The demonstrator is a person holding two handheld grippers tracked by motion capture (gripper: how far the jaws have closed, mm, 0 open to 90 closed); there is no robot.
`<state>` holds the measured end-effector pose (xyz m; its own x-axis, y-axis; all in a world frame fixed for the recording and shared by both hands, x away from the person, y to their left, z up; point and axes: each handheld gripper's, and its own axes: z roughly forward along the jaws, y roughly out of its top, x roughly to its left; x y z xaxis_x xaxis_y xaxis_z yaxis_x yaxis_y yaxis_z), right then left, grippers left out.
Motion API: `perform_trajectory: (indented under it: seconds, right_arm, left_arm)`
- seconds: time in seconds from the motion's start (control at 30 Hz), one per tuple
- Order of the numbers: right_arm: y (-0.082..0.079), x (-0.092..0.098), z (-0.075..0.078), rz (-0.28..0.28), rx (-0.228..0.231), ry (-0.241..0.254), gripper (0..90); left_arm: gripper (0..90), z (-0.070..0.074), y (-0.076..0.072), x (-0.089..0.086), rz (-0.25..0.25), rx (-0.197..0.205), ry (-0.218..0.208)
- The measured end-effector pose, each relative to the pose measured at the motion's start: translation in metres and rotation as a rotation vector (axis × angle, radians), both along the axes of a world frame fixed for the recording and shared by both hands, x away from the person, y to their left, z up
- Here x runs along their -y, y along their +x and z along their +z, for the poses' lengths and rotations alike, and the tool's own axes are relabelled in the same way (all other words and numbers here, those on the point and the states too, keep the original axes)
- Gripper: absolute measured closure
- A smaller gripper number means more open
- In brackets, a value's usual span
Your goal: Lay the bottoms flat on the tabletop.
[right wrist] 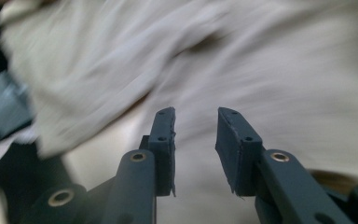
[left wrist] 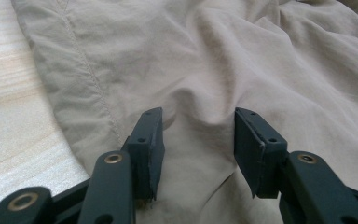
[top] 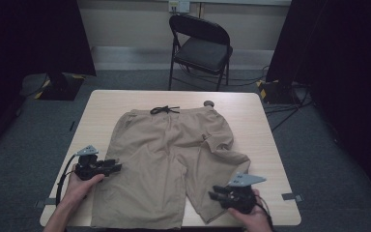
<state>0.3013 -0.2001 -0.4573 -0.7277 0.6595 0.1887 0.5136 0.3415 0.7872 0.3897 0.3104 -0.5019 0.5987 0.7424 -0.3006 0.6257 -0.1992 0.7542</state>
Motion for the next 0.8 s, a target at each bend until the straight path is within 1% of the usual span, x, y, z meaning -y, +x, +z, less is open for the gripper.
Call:
perform_trajectory:
  seconds: [0.1, 0.17, 0.2, 0.23, 0.27, 0.33, 0.37, 0.43, 0.5, 0.57, 0.6, 0.67, 0.73, 0.77, 0.8]
  right_arm:
    - [0.011, 0.027, 0.015, -0.103, 0.044, 0.035, 68.2]
    - [0.02, 0.042, 0.021, -0.158, 0.068, 0.038, 68.7]
    - [0.025, 0.051, 0.023, -0.196, 0.077, 0.04, 69.3]
    - [0.028, 0.056, 0.023, -0.213, 0.076, 0.042, 69.4]
    - [0.033, 0.061, 0.022, -0.246, 0.068, 0.041, 69.3]
    - [0.039, 0.073, 0.015, -0.284, 0.057, 0.02, 68.4]
    - [0.04, 0.078, 0.011, -0.304, 0.038, 0.018, 67.5]
    - [0.041, 0.087, 0.001, -0.325, 0.02, 0.01, 64.0]
    - [0.041, 0.092, -0.009, -0.333, -0.01, 0.007, 59.5]
    - [0.041, 0.089, -0.019, -0.315, -0.036, -0.025, 54.6]
    - [0.042, 0.085, -0.024, -0.309, -0.045, -0.053, 52.1]
    - [0.044, 0.079, -0.03, -0.296, -0.051, -0.086, 50.4]
    - [0.047, 0.075, -0.032, -0.299, -0.045, -0.111, 47.7]
    - [0.047, 0.074, -0.033, -0.302, -0.045, -0.119, 47.6]
    - [0.048, 0.073, -0.034, -0.302, -0.035, -0.13, 47.5]
  left_arm:
    - [53.3, 0.0, 0.0, 0.0, 0.001, -0.003, -0.005]
    - [53.3, 0.0, 0.0, 0.0, 0.004, 0.002, 0.0]
    - [53.3, 0.0, 0.0, 0.0, 0.002, 0.003, 0.0]
    - [53.3, 0.0, 0.0, 0.0, 0.003, 0.002, -0.001]
    - [53.3, 0.0, 0.0, 0.0, 0.003, 0.001, -0.004]
    - [53.3, 0.0, 0.0, 0.0, 0.002, 0.002, -0.004]
    - [53.3, 0.0, 0.0, 0.0, 0.002, 0.002, -0.005]
    - [53.3, 0.0, 0.0, 0.0, 0.001, 0.002, -0.005]
    - [53.3, 0.0, 0.0, 0.0, 0.002, 0.002, -0.004]
    - [53.3, 0.0, 0.0, 0.0, 0.0, 0.004, 0.0]
    - [53.3, 0.0, -0.001, 0.0, 0.002, 0.004, 0.002]
    - [53.2, 0.0, -0.001, 0.001, 0.0, 0.008, 0.007]
    - [53.2, 0.0, -0.001, 0.001, -0.001, 0.009, 0.009]
    - [53.2, 0.0, -0.001, 0.0, -0.002, 0.009, 0.007]
    - [53.2, 0.0, -0.001, 0.0, -0.001, 0.009, 0.007]
